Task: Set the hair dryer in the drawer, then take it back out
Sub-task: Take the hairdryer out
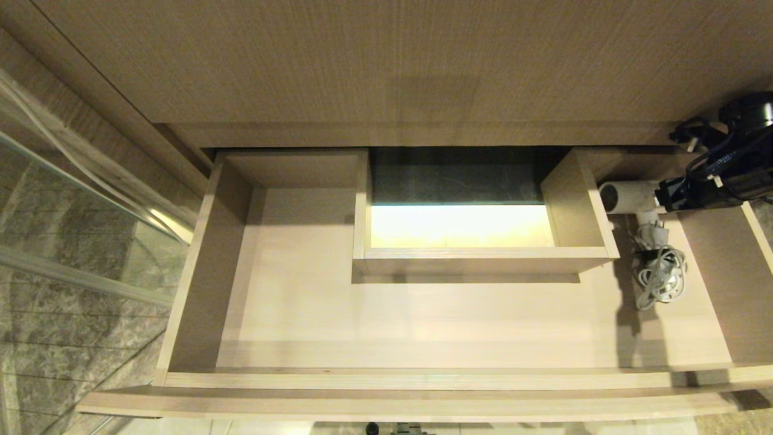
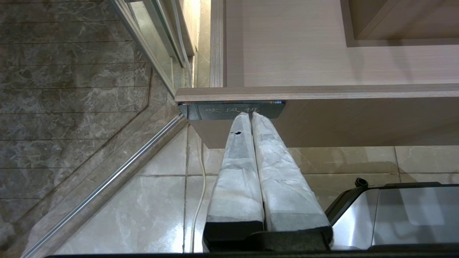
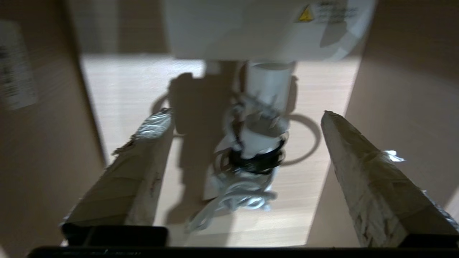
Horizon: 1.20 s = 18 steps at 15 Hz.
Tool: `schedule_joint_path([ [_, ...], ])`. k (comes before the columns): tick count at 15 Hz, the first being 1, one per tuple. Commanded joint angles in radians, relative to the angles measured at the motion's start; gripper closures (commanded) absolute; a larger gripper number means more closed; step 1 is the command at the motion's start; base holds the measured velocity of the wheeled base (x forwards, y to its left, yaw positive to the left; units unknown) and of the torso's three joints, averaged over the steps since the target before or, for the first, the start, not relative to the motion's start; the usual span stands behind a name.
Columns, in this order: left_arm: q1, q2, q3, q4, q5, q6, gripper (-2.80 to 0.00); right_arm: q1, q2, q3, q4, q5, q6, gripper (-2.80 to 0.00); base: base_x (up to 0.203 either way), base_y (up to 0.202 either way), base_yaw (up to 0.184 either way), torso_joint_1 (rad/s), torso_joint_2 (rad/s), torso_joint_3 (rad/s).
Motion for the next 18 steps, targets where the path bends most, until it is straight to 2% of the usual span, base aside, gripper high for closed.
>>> schedule_joint_path([
  [1, -0.001, 0.0, 0.0, 0.0, 0.0, 0.0, 0.0, -0.025, 0.027, -0.03, 0.004, 0.0, -0.001, -2.8, 0.0, 0.0, 0.0, 0.0, 0.0, 0.0],
  [6, -0.001, 0.0, -0.001, 0.0, 0.0, 0.0, 0.0, -0.054, 0.051, -0.029, 0.019, -0.001, -0.001, -2.8, 0.0, 0.0, 0.0, 0.0, 0.0, 0.0],
  [9, 0.0, 0.0, 0.0, 0.0, 0.0, 0.0, 0.0, -0.054, 0.061, -0.027, 0.017, 0.003, 0.002, -2.8, 0.0, 0.0, 0.0, 0.0, 0.0, 0.0],
  [11, 0.0, 0.0, -0.001, 0.0, 0.0, 0.0, 0.0, -0.055, 0.072, -0.027, 0.013, 0.036, 0.002, -2.8, 0.0, 0.0, 0.0, 0.0, 0.0, 0.0],
  [18, -0.001, 0.0, 0.0, 0.0, 0.0, 0.0, 0.0, -0.057, 0.147, -0.073, -0.01, 0.04, 0.013, -2.8, 0.0, 0.0, 0.0, 0.0, 0.0, 0.0],
])
